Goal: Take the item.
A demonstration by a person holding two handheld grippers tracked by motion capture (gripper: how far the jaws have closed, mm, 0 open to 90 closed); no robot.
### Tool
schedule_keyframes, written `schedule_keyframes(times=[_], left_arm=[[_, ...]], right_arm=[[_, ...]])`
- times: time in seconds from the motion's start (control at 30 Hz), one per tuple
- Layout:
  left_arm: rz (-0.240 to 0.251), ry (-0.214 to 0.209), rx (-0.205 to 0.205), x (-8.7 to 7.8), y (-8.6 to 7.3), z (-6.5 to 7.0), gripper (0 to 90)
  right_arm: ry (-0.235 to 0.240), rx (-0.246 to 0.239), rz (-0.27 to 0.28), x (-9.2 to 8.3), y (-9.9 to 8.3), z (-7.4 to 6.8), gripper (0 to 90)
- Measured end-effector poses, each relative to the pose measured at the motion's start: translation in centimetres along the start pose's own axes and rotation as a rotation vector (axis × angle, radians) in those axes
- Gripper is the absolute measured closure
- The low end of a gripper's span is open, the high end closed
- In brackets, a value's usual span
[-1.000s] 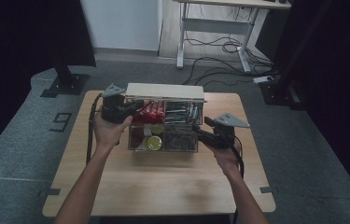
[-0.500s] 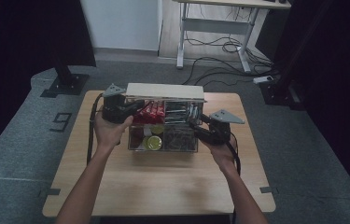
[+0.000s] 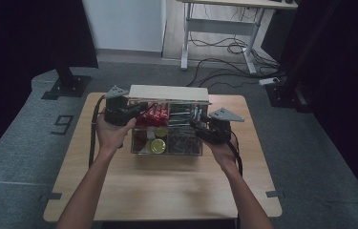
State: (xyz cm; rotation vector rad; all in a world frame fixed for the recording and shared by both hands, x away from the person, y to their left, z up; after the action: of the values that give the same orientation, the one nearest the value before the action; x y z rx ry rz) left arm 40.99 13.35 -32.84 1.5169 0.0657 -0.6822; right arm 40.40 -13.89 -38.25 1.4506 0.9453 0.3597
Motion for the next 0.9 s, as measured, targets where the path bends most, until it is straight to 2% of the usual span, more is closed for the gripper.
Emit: schedule_keyframes(times=[0.43,0.67,0.9], left_arm=[[0.001,0.0,-0.001,0.0,0.0,0.0,90.0],[0.001,-0.001,0.0,0.0,0.0,0.0,90.0],[0.001,0.0,-0.002,0.0,0.1,0.0,90.0]], right_arm=[[-0.026,0.007,-0.027,1.3,0.3,0.5,57.0],[-0.062,-0.015,-0.04,1.5,0.2,0.5,58.7],[-0.1,-0.029,-0.062,1.9,0.2,0.6,65.4]])
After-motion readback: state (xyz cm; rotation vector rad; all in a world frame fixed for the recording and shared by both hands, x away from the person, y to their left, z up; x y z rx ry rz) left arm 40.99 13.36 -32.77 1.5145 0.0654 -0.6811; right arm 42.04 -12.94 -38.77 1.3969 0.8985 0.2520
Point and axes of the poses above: each handheld gripper's, and its own axes: x roughly forward along the jaws, y roughly out of its top, z roughly to its right, the point moved 3 cm from there along x, roughly forward along the jaws, and after that the axes turned 15 degrees about y, right-handed, at the moved point
